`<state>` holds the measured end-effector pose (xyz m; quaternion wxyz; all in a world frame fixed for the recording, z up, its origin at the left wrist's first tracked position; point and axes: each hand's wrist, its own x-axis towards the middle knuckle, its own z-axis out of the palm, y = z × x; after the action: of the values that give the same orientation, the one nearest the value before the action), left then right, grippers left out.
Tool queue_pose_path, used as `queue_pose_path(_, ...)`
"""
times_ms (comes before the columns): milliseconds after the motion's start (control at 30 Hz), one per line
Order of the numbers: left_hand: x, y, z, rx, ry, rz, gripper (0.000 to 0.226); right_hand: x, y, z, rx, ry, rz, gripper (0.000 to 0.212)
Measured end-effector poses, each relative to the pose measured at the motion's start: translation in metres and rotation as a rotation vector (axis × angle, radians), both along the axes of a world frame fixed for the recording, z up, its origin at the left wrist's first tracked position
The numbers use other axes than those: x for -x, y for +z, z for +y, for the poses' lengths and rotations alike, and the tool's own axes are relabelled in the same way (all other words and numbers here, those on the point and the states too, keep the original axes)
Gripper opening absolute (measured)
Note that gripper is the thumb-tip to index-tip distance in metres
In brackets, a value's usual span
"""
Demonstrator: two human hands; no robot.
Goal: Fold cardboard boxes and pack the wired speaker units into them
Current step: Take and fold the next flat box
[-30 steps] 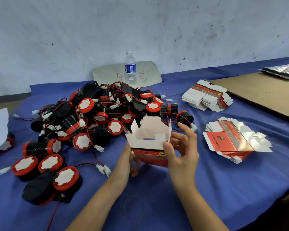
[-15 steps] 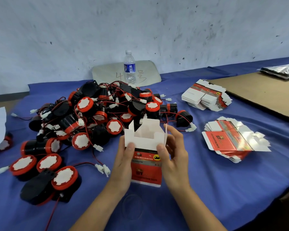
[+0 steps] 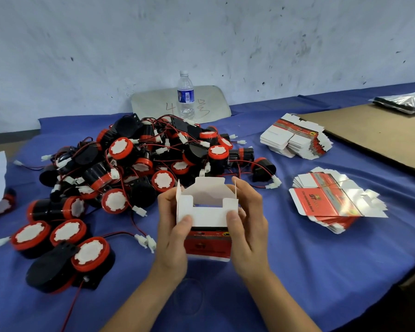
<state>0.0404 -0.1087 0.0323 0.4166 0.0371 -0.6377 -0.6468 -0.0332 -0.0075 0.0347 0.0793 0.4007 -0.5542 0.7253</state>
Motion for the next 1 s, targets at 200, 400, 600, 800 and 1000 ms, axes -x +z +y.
queue_pose_path(200,0.0,0.002,0.001,0.016,0.049,0.032,0.034,-0.001,-0.004,-0.002,0.011,-0.053,0.081,0.044)
queue_pose_path(400,0.002,0.003,0.001,0.07,0.116,0.018,0.036,0.0,-0.004,-0.002,0.051,-0.132,0.272,0.026)
queue_pose_path(600,0.001,0.005,-0.001,0.276,0.243,0.002,0.036,0.005,-0.006,-0.004,-0.082,-0.184,0.2,0.027)
queue_pose_path(800,0.002,0.003,-0.011,0.41,0.239,-0.112,0.044,0.009,-0.001,-0.003,-0.019,-0.025,-0.255,0.033)
queue_pose_path(1000,0.005,0.0,-0.014,0.528,0.264,-0.094,0.044,0.012,-0.001,-0.003,-0.057,-0.03,-0.201,0.034)
